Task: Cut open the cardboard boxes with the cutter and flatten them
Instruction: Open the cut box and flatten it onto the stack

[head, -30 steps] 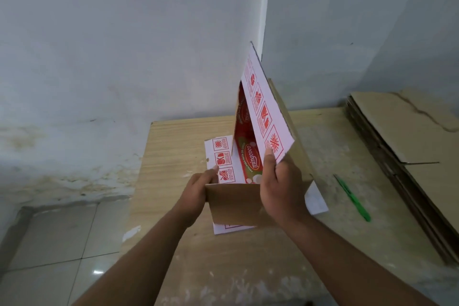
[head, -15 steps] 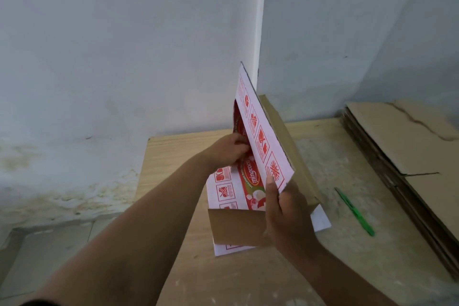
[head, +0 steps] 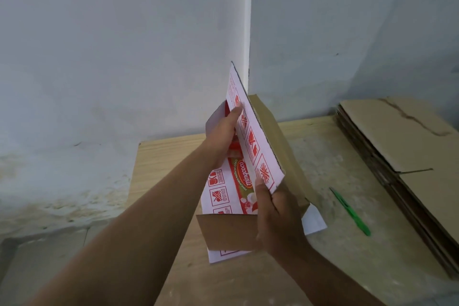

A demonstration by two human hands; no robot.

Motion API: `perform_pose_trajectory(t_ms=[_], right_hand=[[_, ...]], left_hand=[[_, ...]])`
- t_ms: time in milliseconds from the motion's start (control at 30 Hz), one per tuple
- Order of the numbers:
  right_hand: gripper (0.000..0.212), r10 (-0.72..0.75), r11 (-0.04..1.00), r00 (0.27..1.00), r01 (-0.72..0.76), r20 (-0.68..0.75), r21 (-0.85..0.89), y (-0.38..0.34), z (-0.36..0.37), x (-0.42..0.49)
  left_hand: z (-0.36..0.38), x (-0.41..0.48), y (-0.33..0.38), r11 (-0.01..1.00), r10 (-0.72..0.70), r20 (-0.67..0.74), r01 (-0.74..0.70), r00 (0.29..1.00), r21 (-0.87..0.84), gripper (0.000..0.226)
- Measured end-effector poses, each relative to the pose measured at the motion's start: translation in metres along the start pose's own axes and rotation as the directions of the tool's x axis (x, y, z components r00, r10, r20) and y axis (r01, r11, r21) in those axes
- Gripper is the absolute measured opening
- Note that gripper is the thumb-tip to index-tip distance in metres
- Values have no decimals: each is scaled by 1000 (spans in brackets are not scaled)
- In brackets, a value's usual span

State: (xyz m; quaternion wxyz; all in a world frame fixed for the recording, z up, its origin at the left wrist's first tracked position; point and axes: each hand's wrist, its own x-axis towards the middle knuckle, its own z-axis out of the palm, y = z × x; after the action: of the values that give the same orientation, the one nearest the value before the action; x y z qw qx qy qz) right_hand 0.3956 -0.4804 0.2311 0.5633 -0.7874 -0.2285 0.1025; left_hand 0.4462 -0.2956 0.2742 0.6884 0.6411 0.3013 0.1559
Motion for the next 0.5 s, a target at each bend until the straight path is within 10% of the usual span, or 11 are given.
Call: perform_pose_trajectory(t_ms=[300,500], right_hand=[[54,-38,998,899,9,435,68,-7,-68,26],[29,287,948,954,-296,-89,-116,26,-111,65]], left_hand=[[30,-14,-6,987,-22,-20,19,1000,-160,88],[32,-15,-9,992,-37,-107,24,994,-122,82]])
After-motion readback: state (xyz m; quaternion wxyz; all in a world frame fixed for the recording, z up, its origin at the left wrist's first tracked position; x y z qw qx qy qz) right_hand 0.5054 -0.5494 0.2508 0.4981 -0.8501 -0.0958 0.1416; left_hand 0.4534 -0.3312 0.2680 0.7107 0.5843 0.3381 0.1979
